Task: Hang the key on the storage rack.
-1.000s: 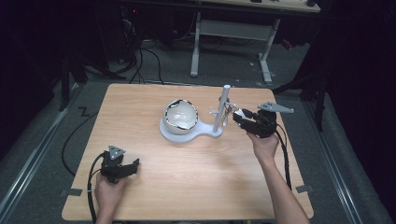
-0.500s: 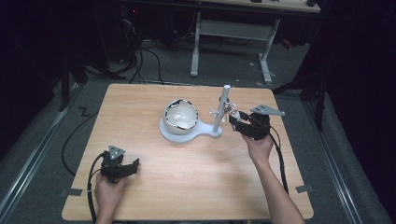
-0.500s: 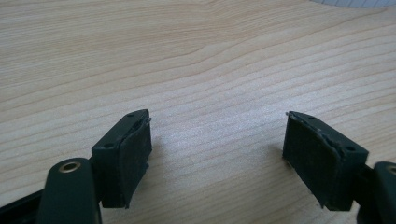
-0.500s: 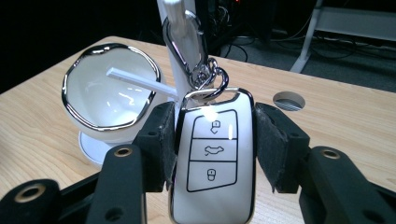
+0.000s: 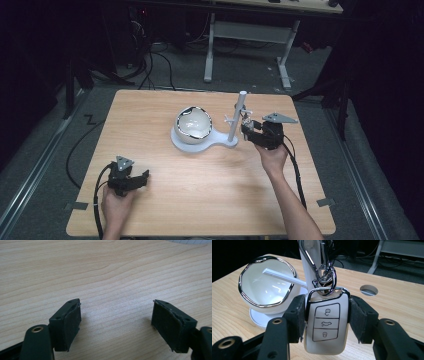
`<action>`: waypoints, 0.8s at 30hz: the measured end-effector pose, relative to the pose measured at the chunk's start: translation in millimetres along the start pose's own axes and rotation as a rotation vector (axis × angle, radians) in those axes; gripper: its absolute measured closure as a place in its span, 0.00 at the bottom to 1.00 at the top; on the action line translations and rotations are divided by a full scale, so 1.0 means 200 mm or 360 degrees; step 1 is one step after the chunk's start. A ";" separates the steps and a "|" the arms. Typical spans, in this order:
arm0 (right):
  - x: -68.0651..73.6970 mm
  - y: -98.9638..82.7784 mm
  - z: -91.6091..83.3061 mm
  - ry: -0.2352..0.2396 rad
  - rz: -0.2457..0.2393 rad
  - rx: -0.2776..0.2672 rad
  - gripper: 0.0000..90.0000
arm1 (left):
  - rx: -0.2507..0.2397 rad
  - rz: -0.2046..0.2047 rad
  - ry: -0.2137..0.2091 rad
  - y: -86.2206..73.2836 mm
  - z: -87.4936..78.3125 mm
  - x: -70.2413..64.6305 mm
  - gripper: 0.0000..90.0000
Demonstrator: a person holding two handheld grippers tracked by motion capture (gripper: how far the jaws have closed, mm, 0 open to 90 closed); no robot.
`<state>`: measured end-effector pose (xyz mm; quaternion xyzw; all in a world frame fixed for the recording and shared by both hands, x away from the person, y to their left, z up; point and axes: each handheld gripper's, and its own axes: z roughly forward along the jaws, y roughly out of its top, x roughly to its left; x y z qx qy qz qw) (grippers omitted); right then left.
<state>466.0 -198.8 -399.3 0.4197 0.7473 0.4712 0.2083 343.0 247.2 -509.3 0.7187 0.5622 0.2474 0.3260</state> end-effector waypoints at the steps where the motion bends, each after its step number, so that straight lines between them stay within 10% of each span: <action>1: 0.00 0.00 0.00 -0.0004 0.0000 0.0000 0.55 | 0.0000 0.0000 0.0000 0.00 0.00 0.00 0.27; 24: -0.05 -0.05 -0.16 0.0008 0.0044 -0.0108 0.48 | 0.0000 0.0001 0.0001 0.00 0.00 0.00 0.27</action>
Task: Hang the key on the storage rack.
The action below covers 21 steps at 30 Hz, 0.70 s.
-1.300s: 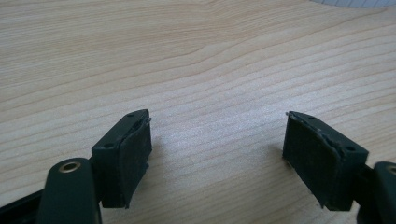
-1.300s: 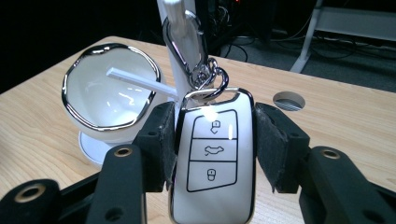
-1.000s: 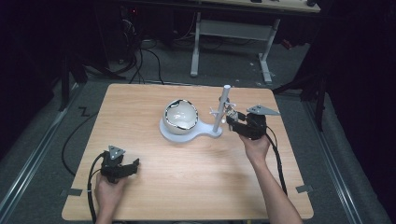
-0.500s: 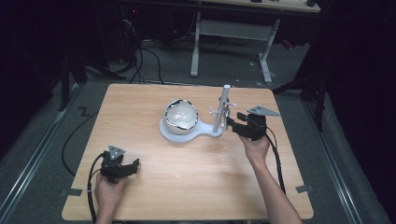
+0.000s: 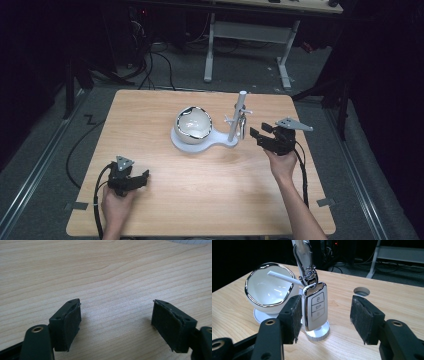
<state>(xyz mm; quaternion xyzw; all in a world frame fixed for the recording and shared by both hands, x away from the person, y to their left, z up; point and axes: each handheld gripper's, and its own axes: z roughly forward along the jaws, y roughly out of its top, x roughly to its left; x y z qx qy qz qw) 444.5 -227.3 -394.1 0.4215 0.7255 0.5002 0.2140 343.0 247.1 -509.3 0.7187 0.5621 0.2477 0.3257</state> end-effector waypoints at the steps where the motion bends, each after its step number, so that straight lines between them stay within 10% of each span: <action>1: 0.00 0.00 -0.01 0.0008 0.0005 -0.0006 0.48 | 0.0000 0.0000 0.0000 0.00 0.00 0.00 0.27; 21: -0.05 -0.06 -0.14 0.0025 0.0073 -0.0054 0.47 | 0.0001 0.0001 0.0002 0.00 0.00 0.00 0.27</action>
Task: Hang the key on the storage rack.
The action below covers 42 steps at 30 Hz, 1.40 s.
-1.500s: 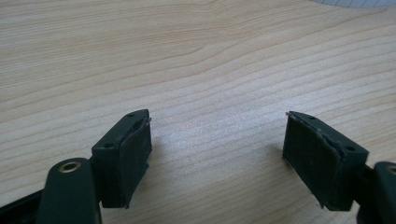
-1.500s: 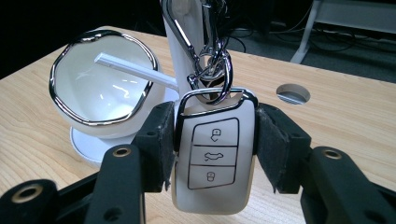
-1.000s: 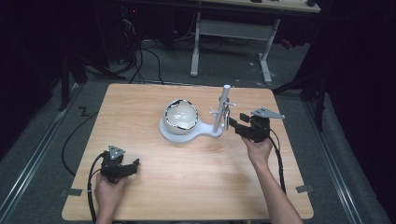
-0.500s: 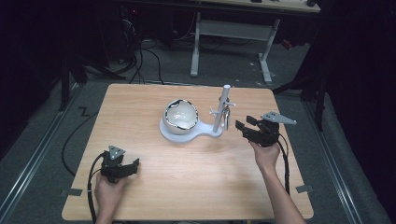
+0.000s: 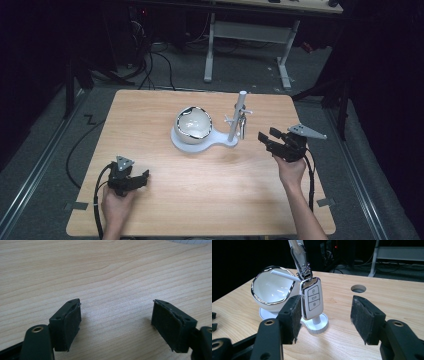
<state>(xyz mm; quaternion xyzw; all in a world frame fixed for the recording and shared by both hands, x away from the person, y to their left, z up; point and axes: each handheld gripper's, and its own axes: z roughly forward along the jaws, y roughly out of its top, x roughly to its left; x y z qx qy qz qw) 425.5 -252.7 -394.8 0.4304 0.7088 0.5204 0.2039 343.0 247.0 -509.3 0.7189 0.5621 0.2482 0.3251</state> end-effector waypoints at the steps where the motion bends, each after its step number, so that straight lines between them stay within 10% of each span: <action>1: 0.00 0.00 -0.01 0.0000 0.0003 0.0000 0.47 | 0.0000 0.0001 0.0000 0.00 0.00 0.00 0.27; 42: -0.08 -0.24 -0.10 -0.0109 0.0046 0.0043 0.41 | 0.0000 0.0000 0.0001 0.00 0.00 0.00 0.27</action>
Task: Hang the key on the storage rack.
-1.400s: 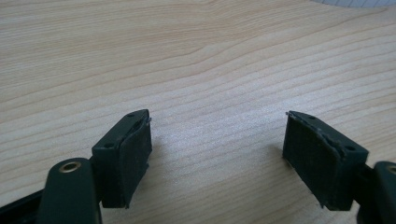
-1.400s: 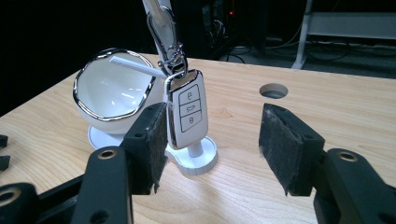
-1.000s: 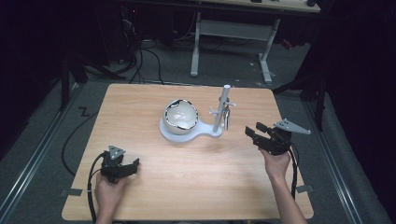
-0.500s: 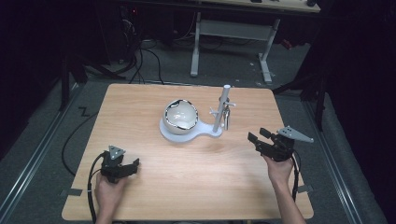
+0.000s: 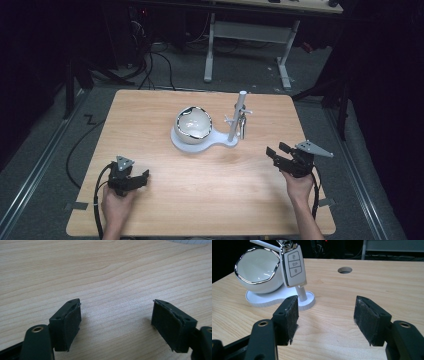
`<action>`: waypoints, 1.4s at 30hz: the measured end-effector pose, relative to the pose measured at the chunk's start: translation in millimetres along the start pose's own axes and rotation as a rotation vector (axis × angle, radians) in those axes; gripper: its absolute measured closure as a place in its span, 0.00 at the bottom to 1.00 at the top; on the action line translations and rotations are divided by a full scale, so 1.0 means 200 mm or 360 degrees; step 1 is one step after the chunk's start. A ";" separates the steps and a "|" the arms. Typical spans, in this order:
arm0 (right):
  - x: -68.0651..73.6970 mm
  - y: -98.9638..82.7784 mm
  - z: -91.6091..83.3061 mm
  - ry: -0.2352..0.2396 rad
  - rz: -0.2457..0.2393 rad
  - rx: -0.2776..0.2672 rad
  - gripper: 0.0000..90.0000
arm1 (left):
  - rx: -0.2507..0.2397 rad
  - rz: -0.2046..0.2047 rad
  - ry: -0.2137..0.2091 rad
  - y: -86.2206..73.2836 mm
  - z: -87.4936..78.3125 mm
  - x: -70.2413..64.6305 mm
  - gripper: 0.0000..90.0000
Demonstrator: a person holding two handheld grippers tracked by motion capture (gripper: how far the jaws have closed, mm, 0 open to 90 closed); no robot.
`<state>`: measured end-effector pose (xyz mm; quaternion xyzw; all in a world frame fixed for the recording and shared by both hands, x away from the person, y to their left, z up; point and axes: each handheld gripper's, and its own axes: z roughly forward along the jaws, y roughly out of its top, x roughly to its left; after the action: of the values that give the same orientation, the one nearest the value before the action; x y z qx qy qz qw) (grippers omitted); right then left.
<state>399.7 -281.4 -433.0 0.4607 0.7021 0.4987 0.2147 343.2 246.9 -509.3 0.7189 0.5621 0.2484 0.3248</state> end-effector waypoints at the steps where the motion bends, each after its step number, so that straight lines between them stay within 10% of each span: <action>1: 0.00 -0.01 0.00 0.0000 0.0006 0.0007 0.41 | 0.0000 0.0000 0.0000 0.00 0.00 0.00 0.27; 42: -0.07 -0.26 0.23 -0.0197 -0.0027 0.0370 0.43 | 0.0000 -0.0001 0.0000 0.00 0.00 0.00 0.27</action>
<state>418.5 -274.4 -499.6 0.5065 0.7444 0.3827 0.2070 343.2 247.0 -509.3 0.7187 0.5623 0.2483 0.3250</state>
